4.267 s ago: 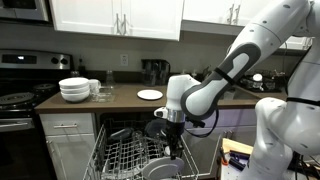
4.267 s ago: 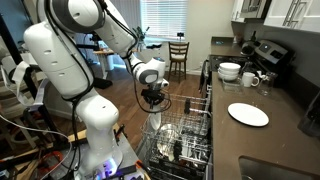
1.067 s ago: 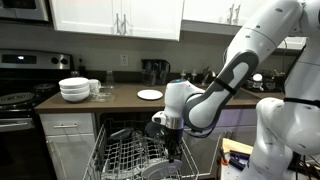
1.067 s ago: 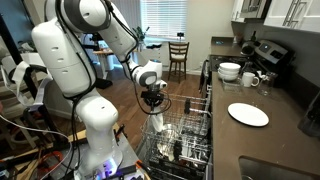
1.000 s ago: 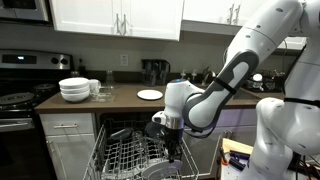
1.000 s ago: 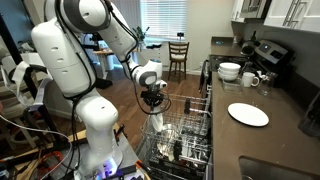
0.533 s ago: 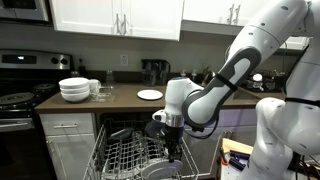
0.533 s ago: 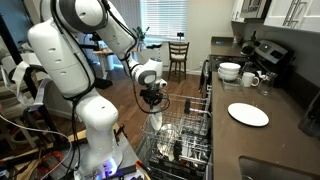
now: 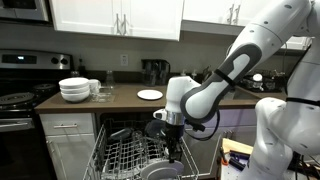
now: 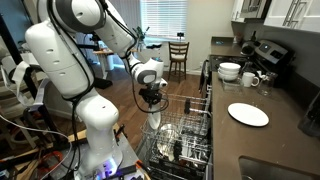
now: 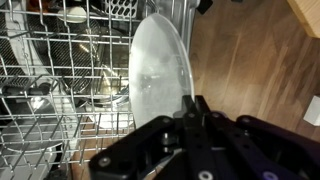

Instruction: Take the top white plate and put it in the dishwasher

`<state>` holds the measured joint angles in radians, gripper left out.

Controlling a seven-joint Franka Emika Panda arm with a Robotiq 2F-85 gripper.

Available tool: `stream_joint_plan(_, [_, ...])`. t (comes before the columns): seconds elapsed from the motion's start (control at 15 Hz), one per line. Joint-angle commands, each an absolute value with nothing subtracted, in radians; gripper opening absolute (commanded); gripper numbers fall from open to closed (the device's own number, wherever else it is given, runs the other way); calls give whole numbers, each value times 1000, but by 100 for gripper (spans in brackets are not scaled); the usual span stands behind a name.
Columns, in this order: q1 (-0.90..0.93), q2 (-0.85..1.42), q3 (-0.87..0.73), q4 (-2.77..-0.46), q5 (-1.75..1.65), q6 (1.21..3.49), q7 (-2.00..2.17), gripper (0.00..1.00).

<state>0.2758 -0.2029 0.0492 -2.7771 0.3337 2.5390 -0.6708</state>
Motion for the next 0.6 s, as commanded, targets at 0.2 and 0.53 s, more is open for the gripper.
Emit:
stream_joint_plan(0.2, [278,-189,23,-2776,387,2545,-762,1])
stream_joint_plan(0.53, [272,-154,24,-2771,394,2550,-802,1])
